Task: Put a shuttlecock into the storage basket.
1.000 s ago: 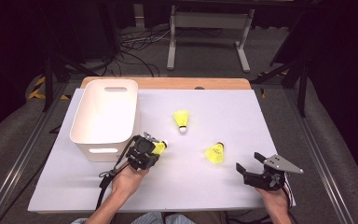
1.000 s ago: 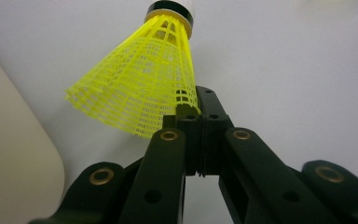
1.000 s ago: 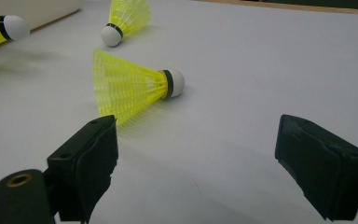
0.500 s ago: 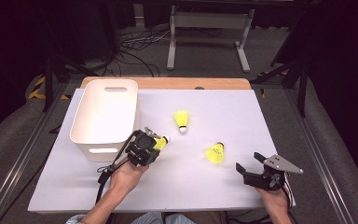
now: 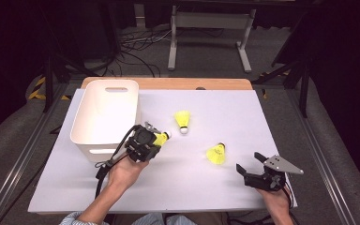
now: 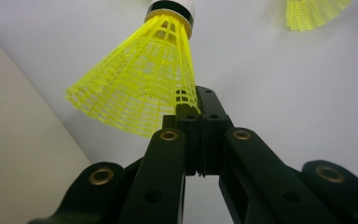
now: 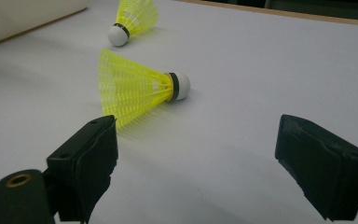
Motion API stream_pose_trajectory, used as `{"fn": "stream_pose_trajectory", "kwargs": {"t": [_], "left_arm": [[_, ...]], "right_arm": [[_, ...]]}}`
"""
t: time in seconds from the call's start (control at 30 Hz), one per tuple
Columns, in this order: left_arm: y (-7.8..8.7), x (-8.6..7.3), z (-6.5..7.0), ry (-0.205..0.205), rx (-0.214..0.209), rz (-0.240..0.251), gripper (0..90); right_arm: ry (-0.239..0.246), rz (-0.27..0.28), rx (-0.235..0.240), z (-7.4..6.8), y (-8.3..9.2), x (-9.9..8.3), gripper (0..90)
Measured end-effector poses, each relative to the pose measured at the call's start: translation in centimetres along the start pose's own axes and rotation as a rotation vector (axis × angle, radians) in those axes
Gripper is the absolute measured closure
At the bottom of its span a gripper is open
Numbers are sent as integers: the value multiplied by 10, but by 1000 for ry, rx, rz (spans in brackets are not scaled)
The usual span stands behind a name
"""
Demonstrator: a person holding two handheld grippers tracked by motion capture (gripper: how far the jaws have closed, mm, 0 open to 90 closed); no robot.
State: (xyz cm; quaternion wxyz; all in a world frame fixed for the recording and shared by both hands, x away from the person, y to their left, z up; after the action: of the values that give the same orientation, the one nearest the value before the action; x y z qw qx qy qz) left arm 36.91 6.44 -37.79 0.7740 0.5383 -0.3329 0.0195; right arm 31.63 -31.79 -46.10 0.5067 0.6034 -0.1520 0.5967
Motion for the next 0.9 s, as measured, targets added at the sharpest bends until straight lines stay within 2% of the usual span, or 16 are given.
{"fn": "stream_pose_trajectory", "kwargs": {"t": [0.4,0.6,0.9], "left_arm": [[8,9,-3,2,-14,-8,894],[13,17,-5,17,-40,-2,894],[18,27,-11,35,-52,-3,894]], "right_arm": [[6,1,8,-1,0,0,138],[-5,-3,2,-1,0,0,138],[-5,-2,1,0,0,0,139]]}}
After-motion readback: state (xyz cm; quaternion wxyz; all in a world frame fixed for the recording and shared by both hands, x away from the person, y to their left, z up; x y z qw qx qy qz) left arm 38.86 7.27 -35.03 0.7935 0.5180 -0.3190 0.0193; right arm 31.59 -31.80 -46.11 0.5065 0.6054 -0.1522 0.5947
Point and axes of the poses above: each handheld gripper's, and its own axes: y roughly backward along the jaws, x roughly out of its top, z roughly to its right, the point moved 2 cm from there along -y, roughly forward along the jaws, and after that the axes turned 14 degrees about y, right-handed, at the moved point
